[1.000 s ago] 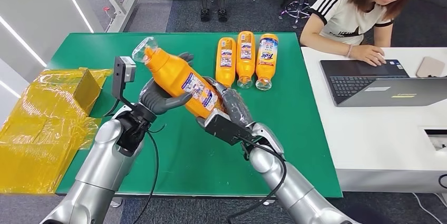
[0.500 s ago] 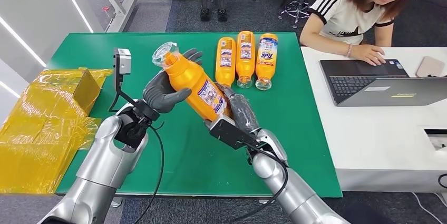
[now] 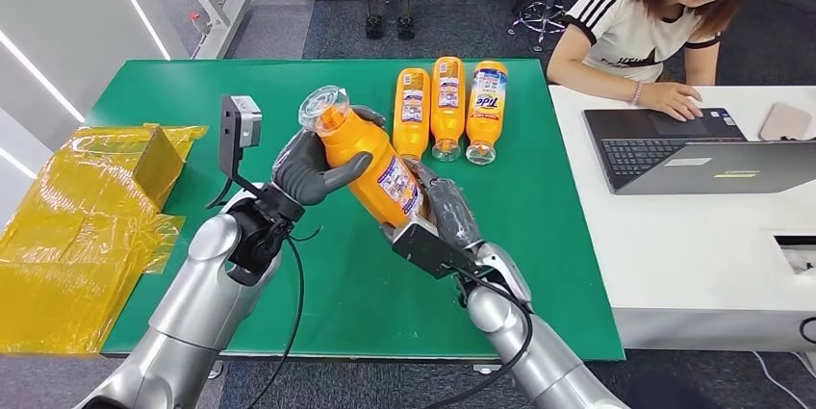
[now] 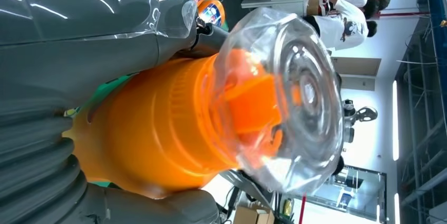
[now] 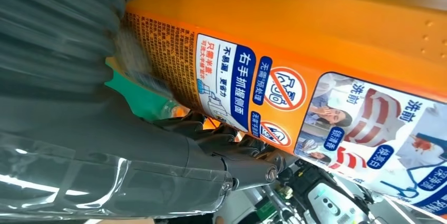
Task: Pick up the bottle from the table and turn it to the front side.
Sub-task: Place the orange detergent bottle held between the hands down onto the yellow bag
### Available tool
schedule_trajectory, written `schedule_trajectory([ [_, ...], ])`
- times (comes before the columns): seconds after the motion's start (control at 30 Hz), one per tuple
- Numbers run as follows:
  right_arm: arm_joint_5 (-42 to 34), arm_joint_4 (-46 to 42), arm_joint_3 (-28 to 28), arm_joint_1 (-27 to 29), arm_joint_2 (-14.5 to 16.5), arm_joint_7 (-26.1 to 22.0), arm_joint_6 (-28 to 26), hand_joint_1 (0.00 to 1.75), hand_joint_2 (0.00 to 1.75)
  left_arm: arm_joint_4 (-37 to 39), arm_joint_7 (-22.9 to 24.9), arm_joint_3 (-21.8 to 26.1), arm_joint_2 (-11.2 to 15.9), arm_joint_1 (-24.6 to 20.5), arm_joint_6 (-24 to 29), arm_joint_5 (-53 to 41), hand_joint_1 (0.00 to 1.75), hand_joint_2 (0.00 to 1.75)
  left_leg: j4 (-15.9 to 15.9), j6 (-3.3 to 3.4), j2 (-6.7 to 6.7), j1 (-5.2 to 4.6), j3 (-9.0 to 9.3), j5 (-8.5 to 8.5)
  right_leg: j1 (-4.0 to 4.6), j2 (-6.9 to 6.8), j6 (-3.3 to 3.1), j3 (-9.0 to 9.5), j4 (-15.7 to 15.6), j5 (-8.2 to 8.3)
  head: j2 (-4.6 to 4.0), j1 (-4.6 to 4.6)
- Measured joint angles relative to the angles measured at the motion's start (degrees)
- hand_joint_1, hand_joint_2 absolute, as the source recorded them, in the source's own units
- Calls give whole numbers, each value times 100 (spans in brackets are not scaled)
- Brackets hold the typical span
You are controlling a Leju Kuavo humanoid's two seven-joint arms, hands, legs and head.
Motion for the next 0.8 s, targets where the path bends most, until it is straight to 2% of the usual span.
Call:
schedule_trajectory([
  [0.07,-8,0,-11,8,-13,-16,1,171,175,-8,-6,-19,0,3,-5,26,175,175,0,0,-1,0,-1,0,0,-1,0,0,0,0,0,0],
  [0.1,-13,1,-18,15,-20,-23,3,164,175,-9,-6,-30,0,5,-14,61,175,175,0,0,-1,0,-2,0,0,-1,0,0,0,0,0,1],
  [0.2,-22,4,-32,33,-38,-60,10,36,175,-10,1,-60,0,11,-59,211,175,175,0,0,-1,0,-3,0,0,-1,0,0,0,0,0,1],
  [0.23,-25,5,-35,37,-42,-71,10,0,175,-10,4,-71,1,13,-74,248,175,175,0,0,-1,0,-4,0,0,-2,0,0,0,0,0,0],
  [0.43,-187,4,-80,49,-64,-107,30,0,175,-10,-38,-133,22,69,-27,184,175,175,0,0,-2,0,-5,0,0,-3,0,-1,0,0,0,1],
  [0.7,-784,-413,-245,298,-303,-428,115,0,175,-65,-354,-148,198,125,684,-905,175,175,0,0,-2,0,-6,0,0,-3,0,-2,0,0,0,1],
  [0.8,-971,-714,-321,483,-417,-572,108,0,175,-96,-547,-143,300,137,1147,-1560,175,175,0,0,-3,0,-6,0,0,-3,1,-3,0,0,0,0],
])
